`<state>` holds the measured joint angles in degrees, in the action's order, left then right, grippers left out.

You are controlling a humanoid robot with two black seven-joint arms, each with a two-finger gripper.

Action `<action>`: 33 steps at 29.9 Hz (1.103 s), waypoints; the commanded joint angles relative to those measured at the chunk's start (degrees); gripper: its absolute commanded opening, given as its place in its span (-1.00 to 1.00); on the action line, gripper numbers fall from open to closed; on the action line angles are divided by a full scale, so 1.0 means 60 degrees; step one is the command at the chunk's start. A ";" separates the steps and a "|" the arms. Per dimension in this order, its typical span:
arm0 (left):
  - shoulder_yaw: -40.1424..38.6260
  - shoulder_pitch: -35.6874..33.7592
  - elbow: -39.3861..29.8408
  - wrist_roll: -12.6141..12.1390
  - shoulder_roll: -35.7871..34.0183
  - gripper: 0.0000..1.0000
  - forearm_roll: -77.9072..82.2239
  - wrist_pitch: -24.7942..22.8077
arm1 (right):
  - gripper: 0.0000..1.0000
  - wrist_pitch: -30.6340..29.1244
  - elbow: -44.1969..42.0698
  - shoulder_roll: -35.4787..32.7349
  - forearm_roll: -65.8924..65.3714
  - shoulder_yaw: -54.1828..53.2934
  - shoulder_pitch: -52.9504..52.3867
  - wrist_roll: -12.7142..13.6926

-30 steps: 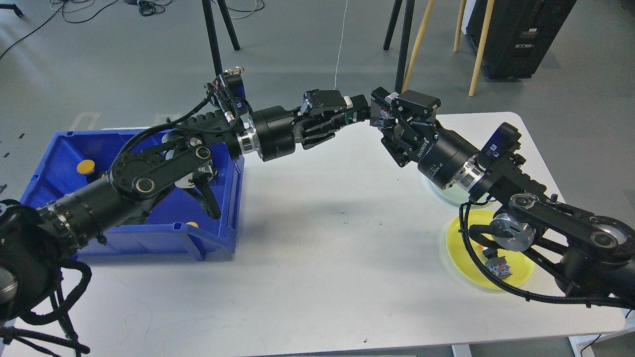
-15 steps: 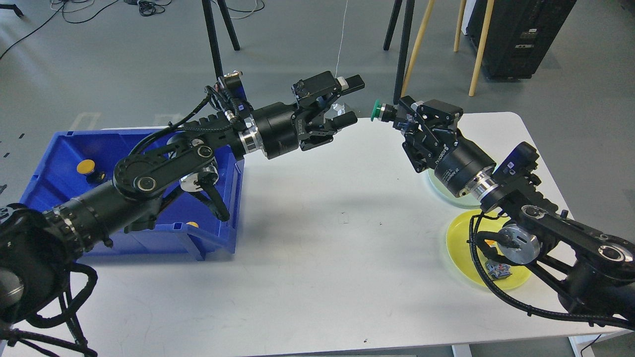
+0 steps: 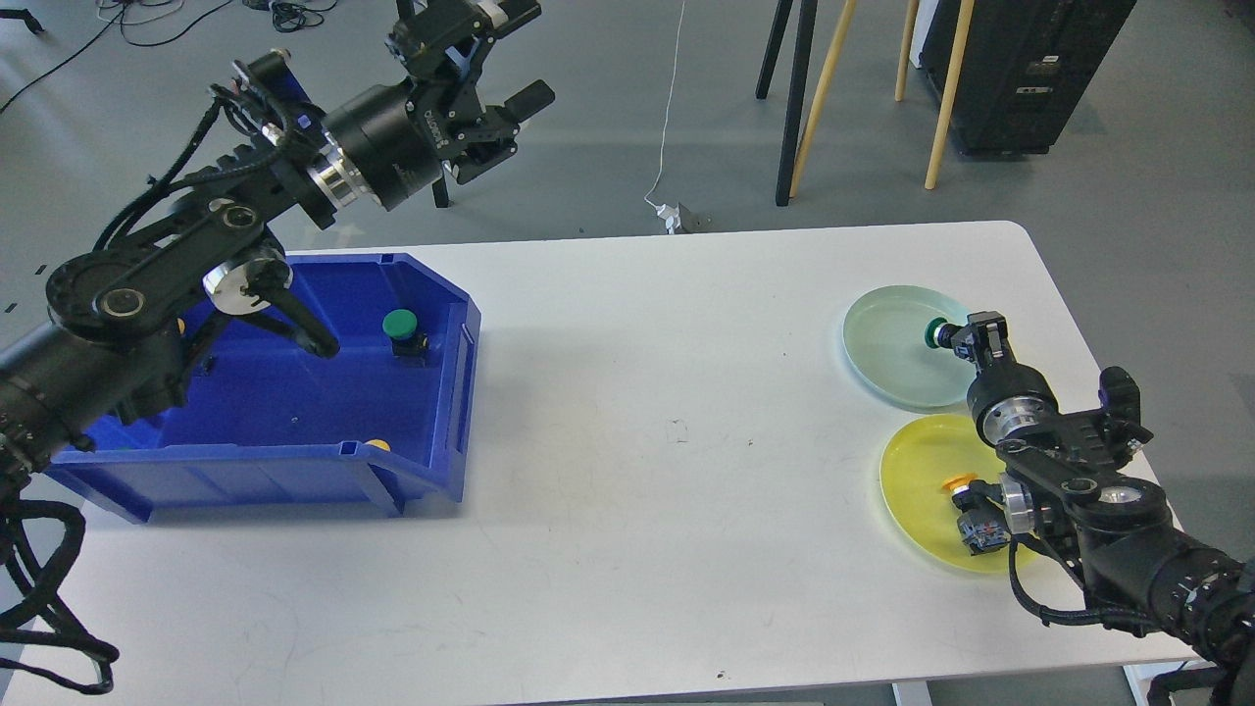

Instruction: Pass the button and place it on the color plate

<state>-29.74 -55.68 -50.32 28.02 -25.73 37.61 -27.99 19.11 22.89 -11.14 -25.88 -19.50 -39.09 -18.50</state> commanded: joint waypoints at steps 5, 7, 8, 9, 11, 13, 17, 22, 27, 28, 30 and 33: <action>-0.0024 0.0169 -0.0022 -0.0003 -0.0063 0.92 0.0001 -0.0001 | 1.00 0.0273 0.0037 0.0055 0.0022 0.0042 -0.0266 0.0036; -0.0039 0.0184 -0.0022 -0.0003 -0.0063 0.92 -0.0013 -0.0001 | 1.00 0.0258 0.0154 -0.0003 0.0037 0.0056 -0.0281 0.0050; -0.0039 0.0184 -0.0007 -0.0003 -0.0063 0.92 -0.0013 -0.0001 | 1.00 0.0258 0.0299 -0.0047 0.0037 0.0042 -0.0281 0.0065; -0.0039 0.0184 0.0022 -0.0003 -0.0063 0.92 -0.0013 -0.0001 | 1.00 0.0258 0.0504 -0.0135 0.0037 0.0013 -0.0325 0.0080; -0.0039 0.0184 0.0095 -0.0003 -0.0078 0.93 -0.0028 -0.0001 | 1.00 0.0200 0.1277 -0.0616 0.0066 -0.0162 -0.0514 0.0094; -0.0024 0.0199 0.0125 -0.0003 -0.0078 0.93 -0.0028 -0.0001 | 1.00 0.0025 0.2709 -0.1347 0.0168 -0.0920 -0.0676 0.0109; -0.0024 0.0316 0.0388 -0.0003 -0.0063 0.98 -0.0115 -0.0001 | 1.00 -0.2195 0.6066 -0.2624 0.0709 -0.3308 -0.0472 0.0153; 0.0005 0.0623 0.0549 -0.0003 -0.0019 0.99 -0.1271 -0.0001 | 1.00 -0.7057 0.6718 -0.2685 0.1851 -0.4981 0.0319 0.0065; -0.0025 0.0726 0.0550 -0.0003 0.0098 0.99 -0.1376 -0.0001 | 1.00 -0.7851 0.5941 -0.2275 0.2322 -0.5040 0.0261 0.0065; -0.0024 0.0726 0.0550 -0.0003 0.0127 0.99 -0.1376 -0.0001 | 1.00 -0.7851 0.5955 -0.2216 0.2322 -0.5070 0.0275 0.0065; -0.0024 0.0741 0.0550 -0.0003 0.0127 0.99 -0.1376 -0.0001 | 1.00 -0.7851 0.5984 -0.2230 0.2336 -0.5143 0.0290 0.0065; -0.0039 0.0741 0.0550 -0.0003 0.0171 0.99 -0.1376 -0.0001 | 0.99 -0.7851 0.5984 -0.2274 0.2351 -0.5231 0.0290 0.0065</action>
<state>-29.92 -51.26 -47.02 27.99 -24.93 29.36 -28.00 -27.98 58.80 -24.65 -11.86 -50.32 -37.38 -18.10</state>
